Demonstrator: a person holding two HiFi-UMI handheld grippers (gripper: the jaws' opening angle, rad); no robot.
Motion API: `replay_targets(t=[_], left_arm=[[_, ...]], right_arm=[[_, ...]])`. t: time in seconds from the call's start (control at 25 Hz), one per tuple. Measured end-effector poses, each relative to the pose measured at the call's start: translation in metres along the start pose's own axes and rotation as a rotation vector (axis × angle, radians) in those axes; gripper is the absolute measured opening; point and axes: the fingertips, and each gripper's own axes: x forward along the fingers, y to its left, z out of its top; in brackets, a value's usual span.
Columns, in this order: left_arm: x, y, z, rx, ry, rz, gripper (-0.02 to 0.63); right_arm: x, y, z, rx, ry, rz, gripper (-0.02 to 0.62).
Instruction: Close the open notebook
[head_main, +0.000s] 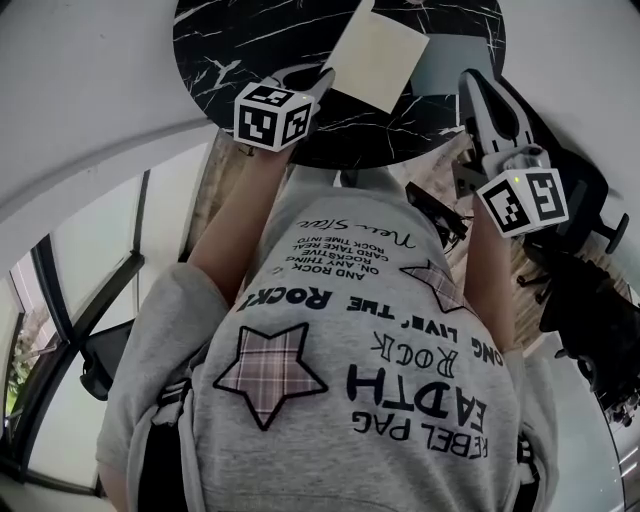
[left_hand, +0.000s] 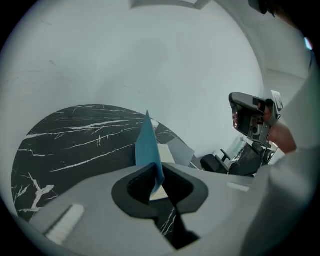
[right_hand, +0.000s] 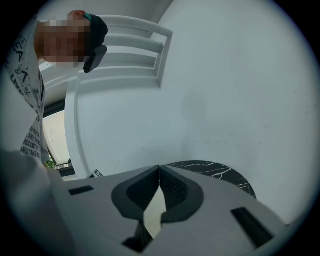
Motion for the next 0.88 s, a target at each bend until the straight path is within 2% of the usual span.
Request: replay_targets(t=[0.2,0.48,0.68,0.88], left_arm=[[0.009,-0.018,-0.003,0.047,0.031,-0.032,0.049],[0.017,-0.030,-0.006,0.074,0.049,-0.038,0.057],[0.023,-0.048,-0.007,0.094,0.052,-0.101,0.066],[0.036,-0.060,-0.014,0.118,0.088,-0.135,0.072]], right_arm=[[-0.009,-0.006,-0.002,0.009,-0.006,-0.019,0.014],[-0.021,-0.009,-0.005,0.020,-0.015,-0.038,0.012],[-0.029,-0.013,-0.006,0.027,-0.025,-0.059,0.012],[-0.037,-0.019,-0.008,0.035,-0.032,-0.084,0.012]])
